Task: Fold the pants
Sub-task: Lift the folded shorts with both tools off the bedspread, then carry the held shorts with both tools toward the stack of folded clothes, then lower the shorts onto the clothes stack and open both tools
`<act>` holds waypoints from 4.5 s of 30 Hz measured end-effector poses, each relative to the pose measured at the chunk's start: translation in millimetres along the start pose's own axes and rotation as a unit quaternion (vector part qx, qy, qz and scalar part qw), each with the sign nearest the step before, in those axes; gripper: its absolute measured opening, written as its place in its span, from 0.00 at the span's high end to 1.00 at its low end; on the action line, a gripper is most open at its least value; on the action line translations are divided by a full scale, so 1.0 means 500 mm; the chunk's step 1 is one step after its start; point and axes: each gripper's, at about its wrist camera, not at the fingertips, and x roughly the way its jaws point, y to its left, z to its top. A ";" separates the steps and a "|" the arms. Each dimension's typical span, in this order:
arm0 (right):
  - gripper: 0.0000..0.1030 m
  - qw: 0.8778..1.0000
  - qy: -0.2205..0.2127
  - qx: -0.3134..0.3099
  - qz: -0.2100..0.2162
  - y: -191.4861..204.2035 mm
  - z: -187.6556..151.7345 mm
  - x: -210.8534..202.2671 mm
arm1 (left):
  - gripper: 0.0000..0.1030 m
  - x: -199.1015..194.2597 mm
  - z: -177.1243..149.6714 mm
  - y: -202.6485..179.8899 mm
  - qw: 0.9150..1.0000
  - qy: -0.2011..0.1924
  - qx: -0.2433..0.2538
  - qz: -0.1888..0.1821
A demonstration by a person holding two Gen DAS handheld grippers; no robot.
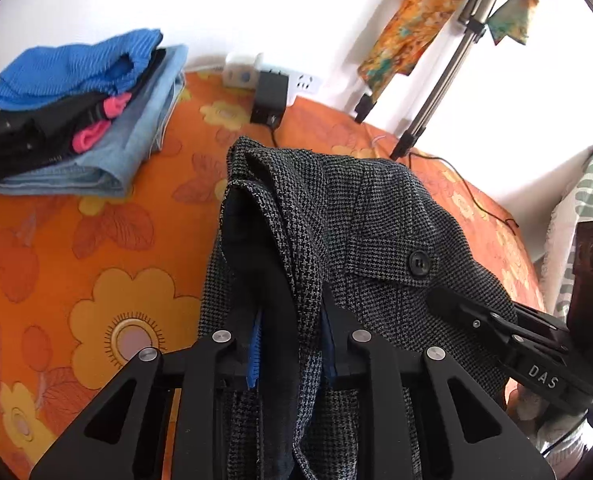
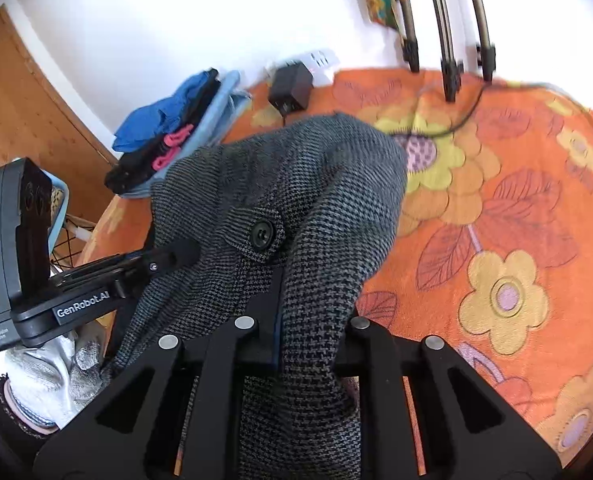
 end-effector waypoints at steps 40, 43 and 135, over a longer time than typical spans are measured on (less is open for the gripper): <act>0.87 0.980 -0.150 -0.133 0.014 0.327 0.072 -0.129 | 0.79 -0.315 0.045 0.105 0.987 -0.159 0.004 0.010; 0.87 0.978 -0.154 -0.142 0.018 0.357 0.094 -0.118 | 0.79 -0.330 0.063 0.126 0.986 -0.167 0.006 0.014; 0.52 0.984 -0.051 -0.167 -0.044 0.400 0.127 0.137 | 0.64 -0.265 0.171 0.386 0.978 -0.083 -0.051 0.183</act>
